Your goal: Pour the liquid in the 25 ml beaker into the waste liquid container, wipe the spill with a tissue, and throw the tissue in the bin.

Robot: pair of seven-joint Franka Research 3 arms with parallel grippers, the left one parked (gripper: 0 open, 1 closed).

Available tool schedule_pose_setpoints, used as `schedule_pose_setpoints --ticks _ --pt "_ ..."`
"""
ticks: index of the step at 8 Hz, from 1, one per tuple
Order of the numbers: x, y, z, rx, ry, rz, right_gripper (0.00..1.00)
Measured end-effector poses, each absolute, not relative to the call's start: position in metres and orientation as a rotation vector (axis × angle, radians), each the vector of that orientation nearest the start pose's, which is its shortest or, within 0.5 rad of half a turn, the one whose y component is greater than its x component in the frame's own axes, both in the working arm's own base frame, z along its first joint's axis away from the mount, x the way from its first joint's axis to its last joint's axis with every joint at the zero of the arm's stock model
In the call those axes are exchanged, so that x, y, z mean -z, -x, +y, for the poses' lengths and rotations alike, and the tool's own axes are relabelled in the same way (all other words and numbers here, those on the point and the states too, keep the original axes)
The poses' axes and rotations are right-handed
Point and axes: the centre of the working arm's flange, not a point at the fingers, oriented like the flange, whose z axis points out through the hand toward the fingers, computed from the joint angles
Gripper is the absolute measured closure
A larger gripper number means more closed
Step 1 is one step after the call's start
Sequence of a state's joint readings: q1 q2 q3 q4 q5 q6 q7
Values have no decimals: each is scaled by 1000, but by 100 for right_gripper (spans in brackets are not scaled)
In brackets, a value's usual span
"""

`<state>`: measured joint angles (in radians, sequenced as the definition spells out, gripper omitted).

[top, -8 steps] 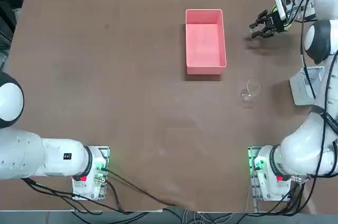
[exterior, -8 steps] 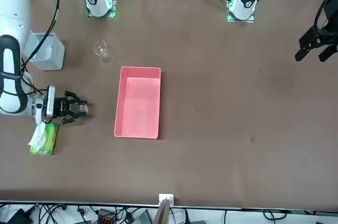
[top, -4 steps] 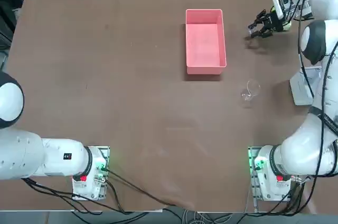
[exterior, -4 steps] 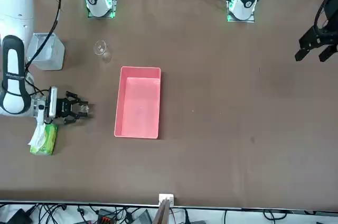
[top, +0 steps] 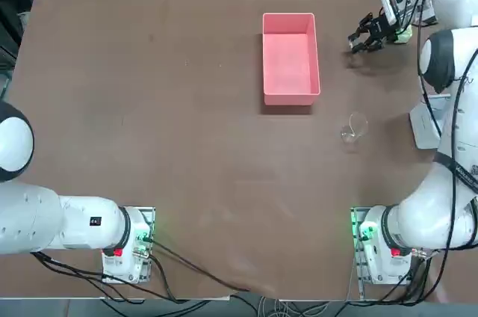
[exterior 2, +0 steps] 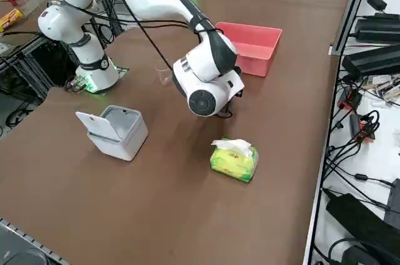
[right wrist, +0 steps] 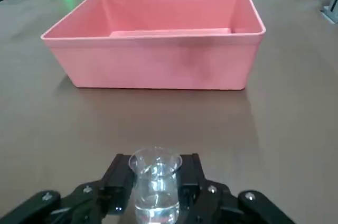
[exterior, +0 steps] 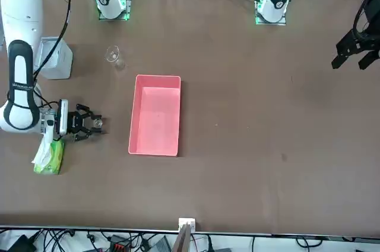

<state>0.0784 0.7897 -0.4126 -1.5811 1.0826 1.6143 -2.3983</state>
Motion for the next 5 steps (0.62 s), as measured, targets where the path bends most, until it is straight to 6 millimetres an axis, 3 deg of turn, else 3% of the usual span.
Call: schedule_pose_setpoints --ticks 5 --pt "-196 -644 -86 650 1645 -1694 53"
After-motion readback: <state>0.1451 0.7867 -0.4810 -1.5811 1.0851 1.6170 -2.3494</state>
